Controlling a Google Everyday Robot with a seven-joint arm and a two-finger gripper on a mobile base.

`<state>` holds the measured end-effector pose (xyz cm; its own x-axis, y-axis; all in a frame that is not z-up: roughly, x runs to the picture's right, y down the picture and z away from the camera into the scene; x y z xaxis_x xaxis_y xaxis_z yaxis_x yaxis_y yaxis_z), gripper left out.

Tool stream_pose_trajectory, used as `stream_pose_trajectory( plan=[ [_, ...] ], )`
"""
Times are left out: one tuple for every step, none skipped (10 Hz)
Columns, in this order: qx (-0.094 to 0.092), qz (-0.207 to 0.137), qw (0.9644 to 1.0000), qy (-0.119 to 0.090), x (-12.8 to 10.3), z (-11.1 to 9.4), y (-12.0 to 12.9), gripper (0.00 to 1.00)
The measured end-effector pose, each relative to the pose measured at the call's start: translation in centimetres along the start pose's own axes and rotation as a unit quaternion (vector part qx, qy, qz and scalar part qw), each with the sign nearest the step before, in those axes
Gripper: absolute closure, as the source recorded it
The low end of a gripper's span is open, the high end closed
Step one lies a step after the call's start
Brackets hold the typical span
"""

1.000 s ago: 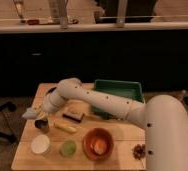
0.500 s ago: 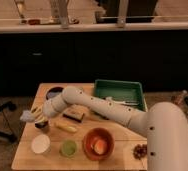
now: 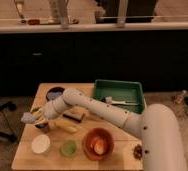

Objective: Place towel in metal cup

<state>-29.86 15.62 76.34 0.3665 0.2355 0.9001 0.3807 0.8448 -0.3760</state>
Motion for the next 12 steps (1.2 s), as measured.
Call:
stream_pose_trajectory(
  plan=[
    [0.003,0.001,1.0,-0.002,0.3,-0.1,0.0,0.98],
    [0.006,0.002,1.0,-0.004,0.5,-0.4,-0.2,0.98],
    [0.009,0.0,0.9999,-0.004,0.5,-0.6,-0.3,0.98],
    [0.01,-0.002,0.9999,-0.004,0.4,-0.7,-0.4,0.98],
    [0.01,-0.006,0.9999,-0.004,0.1,-0.8,-0.6,0.98],
    [0.01,-0.011,0.9999,-0.002,-0.3,-1.0,-0.8,0.98],
    [0.009,-0.015,0.9998,0.001,-0.4,-1.2,-0.8,0.98],
    [0.008,-0.017,0.9998,0.005,-0.7,-1.5,-1.0,0.98],
    [0.004,-0.019,0.9998,0.011,-0.9,-1.7,-1.0,0.98],
    [-0.006,-0.019,0.9996,0.021,-1.1,-1.9,-0.9,0.98],
    [-0.021,-0.019,0.9991,0.032,-1.2,-2.0,-0.8,0.98],
    [-0.032,-0.02,0.9985,0.039,-1.5,-2.0,-0.8,0.98]
  ],
)
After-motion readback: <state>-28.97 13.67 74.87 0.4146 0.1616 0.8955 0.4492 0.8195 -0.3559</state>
